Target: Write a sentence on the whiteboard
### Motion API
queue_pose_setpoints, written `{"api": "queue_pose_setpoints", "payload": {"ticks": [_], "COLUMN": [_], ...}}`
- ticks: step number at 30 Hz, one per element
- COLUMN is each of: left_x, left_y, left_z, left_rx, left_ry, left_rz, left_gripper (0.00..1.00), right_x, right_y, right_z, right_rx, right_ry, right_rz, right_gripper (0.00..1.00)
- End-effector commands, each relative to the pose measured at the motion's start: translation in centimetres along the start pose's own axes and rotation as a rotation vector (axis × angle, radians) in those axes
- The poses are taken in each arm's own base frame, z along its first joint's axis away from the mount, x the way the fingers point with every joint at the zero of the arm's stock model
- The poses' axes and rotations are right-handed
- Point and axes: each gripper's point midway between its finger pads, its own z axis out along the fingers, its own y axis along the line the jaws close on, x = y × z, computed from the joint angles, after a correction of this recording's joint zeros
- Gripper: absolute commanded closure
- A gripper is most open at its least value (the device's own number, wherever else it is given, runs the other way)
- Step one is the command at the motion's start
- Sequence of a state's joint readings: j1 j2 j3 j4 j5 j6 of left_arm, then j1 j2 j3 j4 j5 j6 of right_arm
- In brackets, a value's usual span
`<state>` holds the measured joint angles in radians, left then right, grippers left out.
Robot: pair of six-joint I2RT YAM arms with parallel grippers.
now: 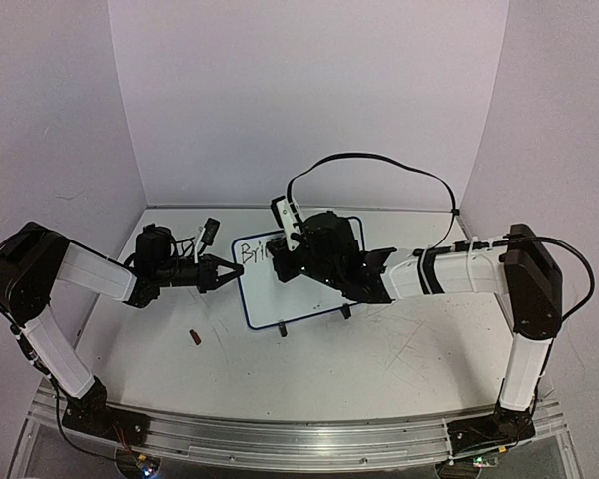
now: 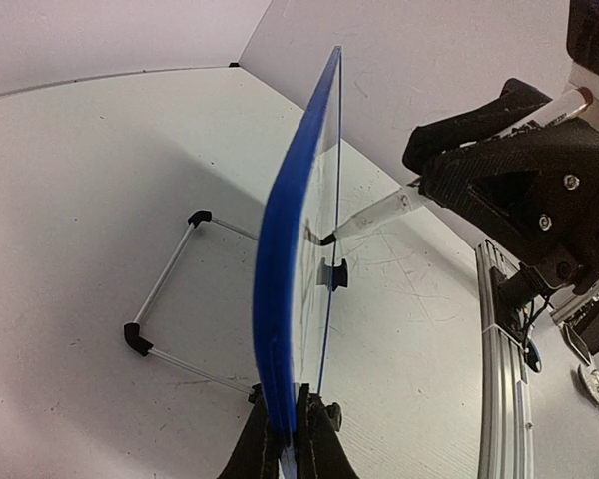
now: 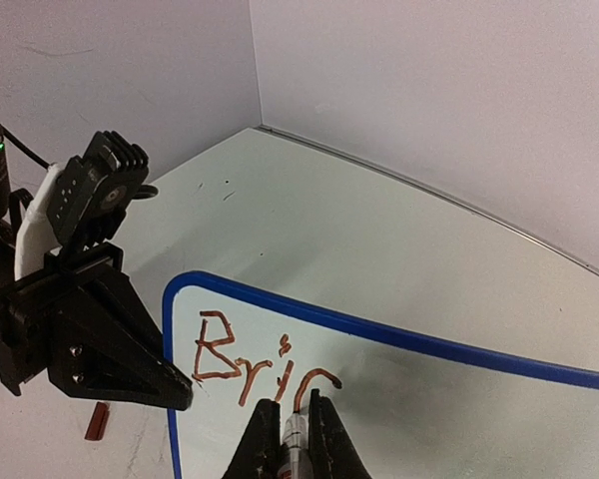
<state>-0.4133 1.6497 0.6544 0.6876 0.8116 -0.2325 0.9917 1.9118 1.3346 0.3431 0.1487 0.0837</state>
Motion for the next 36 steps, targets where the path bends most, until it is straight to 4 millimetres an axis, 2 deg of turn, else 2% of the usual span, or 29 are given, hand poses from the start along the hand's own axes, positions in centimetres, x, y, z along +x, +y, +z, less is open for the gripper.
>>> {"api": "queue_pose_setpoints", "payload": {"ticks": [1,9,20,36], "left_x": [-2.0,-1.9,-1.7,-1.8], "left_y": [0.3,0.2,0.3,0.2], "left_z": [-0.2,-0.2,-0.1,-0.1], "left_rx": [-0.038,-0.038,-0.034,-0.03], "left_ry": [-0.037,-0.035,-0.029,-0.031], "left_rz": [0.099,0.098,0.095,0.097], "left_gripper": [1.0,1.0,1.0,1.0], "right_x": [-0.2,-1.9,-3.7,-4.8], "right_y": [-1.8,-2.7,-2.7,-2.8], "right_z": [-0.4,-0.5,-0.5,-0.5], "right_rx": [0.09,0.142,0.152,0.159], "right_ry": [-0.004,-0.044,-0.095,-0.121], "right_rz": [0.001,-0.005,-0.007,-0.017], "right_gripper": [1.0,1.0,1.0,1.0]}}
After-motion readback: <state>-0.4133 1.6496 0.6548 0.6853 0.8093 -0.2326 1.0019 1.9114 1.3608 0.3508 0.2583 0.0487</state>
